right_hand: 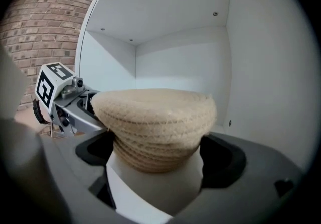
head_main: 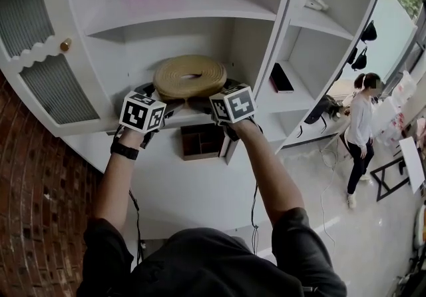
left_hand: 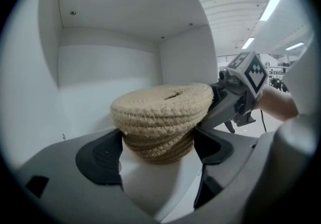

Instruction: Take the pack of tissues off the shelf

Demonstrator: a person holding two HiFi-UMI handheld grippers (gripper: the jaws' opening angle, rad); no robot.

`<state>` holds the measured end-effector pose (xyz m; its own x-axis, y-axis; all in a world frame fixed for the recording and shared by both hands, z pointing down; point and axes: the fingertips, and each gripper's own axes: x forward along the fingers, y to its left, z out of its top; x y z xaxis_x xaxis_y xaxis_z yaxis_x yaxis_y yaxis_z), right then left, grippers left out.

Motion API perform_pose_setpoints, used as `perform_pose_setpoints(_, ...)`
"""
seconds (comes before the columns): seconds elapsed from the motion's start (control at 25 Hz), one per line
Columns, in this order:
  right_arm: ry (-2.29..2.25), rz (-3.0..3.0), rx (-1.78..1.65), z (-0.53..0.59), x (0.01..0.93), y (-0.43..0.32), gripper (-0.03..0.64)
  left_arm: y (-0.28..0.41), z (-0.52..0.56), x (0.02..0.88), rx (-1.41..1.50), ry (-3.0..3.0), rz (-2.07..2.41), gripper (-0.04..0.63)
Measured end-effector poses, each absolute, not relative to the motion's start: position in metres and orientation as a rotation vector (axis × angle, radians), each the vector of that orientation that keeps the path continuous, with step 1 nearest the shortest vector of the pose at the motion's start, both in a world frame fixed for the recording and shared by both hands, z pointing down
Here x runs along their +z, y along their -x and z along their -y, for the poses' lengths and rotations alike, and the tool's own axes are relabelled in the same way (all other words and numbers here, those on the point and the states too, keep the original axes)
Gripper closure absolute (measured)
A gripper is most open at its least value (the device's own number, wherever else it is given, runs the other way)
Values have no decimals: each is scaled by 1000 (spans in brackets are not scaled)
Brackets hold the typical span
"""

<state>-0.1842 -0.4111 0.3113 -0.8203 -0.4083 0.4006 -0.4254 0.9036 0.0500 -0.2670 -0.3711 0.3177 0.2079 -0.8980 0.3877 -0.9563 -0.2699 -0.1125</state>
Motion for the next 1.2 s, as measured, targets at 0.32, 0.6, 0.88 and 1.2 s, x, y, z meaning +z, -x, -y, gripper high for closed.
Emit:
perform_pose_setpoints(0.32,-737,2693,-11,373,309,150,77,235,332,315,554,-2404,1797,152)
perform_pose_setpoints(0.6,-801,2726,-52,320,313,115,78,201,280,315,542,-2480,1826,152)
perform_pose_setpoints(0.88,-881,2738,-99,273,330,82,77,169,239,335,531,-2542,1812,152)
perform_pose_setpoints(1.2,-977,2695,-65,251,397,35,77,124,223,403,538,-2586,1677,152)
